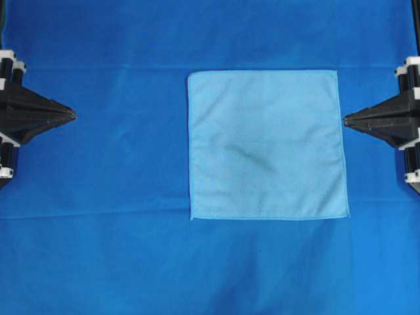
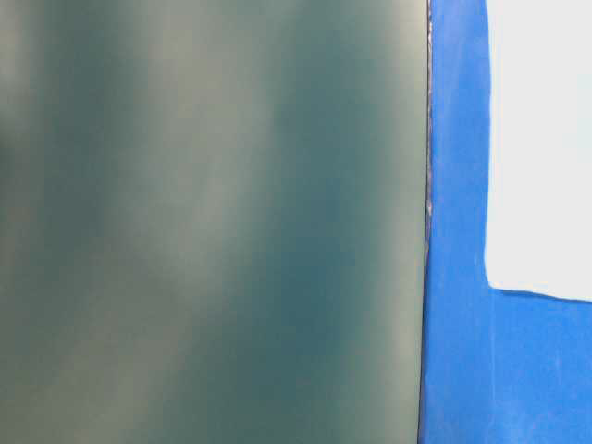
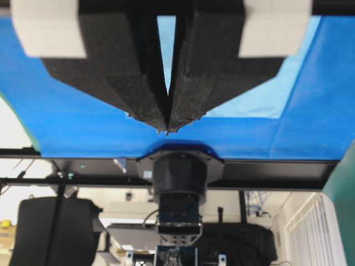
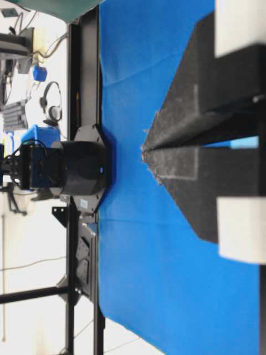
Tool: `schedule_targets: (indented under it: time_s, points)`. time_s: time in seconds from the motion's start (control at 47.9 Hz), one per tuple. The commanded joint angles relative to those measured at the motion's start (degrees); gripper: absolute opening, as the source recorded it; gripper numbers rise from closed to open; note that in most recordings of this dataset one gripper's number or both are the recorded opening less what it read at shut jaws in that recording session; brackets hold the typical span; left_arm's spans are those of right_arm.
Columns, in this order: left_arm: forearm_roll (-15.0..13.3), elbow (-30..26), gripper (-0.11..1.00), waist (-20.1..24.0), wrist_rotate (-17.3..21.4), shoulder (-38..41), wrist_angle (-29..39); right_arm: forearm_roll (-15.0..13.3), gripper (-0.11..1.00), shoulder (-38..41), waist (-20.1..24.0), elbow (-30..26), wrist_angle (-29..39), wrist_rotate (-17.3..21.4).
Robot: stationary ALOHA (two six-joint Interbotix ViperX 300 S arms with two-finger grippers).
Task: Fold the light blue towel.
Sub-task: 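Move both grippers to the towel's far corners and pinch them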
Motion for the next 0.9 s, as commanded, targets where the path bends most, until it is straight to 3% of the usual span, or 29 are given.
schedule_targets:
  time_s: [0.0, 0.355, 0.668, 0.793, 0.877]
  points:
    - [-1.23, -2.2, 0.0, 1.05, 0.09, 2.55, 0.0, 0.09, 0.0, 0.53, -0.7, -1.67, -0.35, -0.18]
    - [-1.32, -6.5, 0.0, 5.98, -0.18, 17.31, -1.05, 0.53, 0.0, 1.05, -7.73, -3.43, 14.24, 0.97]
    - [-1.49, -14.33, 0.01, 13.18, -1.23, 35.24, -0.44, 1.05, 0.01, 7.38, -23.03, -1.58, 21.8, 3.69]
    - [-1.58, -16.96, 0.14, 15.64, -1.49, 41.92, -0.88, 1.05, 0.05, 13.62, -29.53, -0.26, 21.27, 3.69]
    - [-2.2, -18.9, 0.34, 17.23, -1.76, 46.58, -1.32, 0.88, 0.3, 18.02, -32.78, 0.62, 19.69, 3.69]
